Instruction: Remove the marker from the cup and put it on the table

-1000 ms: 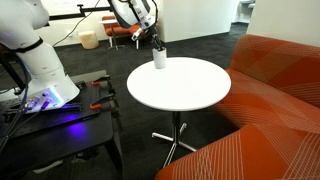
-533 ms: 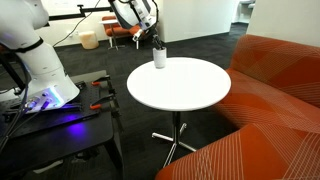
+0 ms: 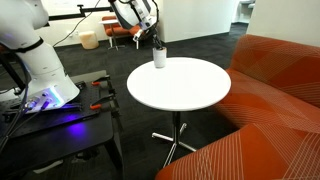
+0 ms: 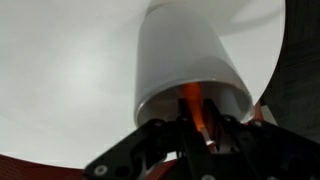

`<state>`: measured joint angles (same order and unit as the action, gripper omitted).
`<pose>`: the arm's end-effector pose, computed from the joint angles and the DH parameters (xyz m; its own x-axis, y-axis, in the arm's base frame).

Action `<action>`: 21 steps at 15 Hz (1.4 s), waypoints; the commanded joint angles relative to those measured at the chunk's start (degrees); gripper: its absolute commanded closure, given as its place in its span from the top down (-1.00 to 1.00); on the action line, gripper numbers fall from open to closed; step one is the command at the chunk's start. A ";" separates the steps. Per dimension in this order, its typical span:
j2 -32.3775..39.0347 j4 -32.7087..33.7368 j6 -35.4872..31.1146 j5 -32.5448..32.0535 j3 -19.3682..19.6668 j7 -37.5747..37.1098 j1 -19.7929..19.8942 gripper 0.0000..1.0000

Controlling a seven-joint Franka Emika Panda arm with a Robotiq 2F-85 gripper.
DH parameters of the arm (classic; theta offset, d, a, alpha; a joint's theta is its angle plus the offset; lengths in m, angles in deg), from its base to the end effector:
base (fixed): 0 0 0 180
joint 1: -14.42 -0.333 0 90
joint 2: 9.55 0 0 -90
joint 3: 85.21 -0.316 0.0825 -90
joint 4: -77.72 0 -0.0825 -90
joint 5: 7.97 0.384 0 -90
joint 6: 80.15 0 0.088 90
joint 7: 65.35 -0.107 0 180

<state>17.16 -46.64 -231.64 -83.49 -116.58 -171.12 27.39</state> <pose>0.5188 0.2030 0.2090 0.8020 -0.3924 0.4503 -0.4182 -0.9072 -0.0457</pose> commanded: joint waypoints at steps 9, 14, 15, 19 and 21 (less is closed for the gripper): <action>-2.24 -0.72 0.63 -0.18 3.39 -0.18 -3.32 -0.91; -4.18 -2.28 0.41 0.53 2.50 0.03 -3.11 -0.91; -4.61 -2.63 0.33 0.88 2.23 0.12 -3.01 -0.91; -7.71 -4.52 0.22 2.97 3.80 0.94 -5.20 -0.91; -9.28 -5.52 0.35 3.19 3.16 0.81 -5.11 -0.91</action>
<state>12.31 -48.98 -232.23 -81.49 -112.52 -170.41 22.07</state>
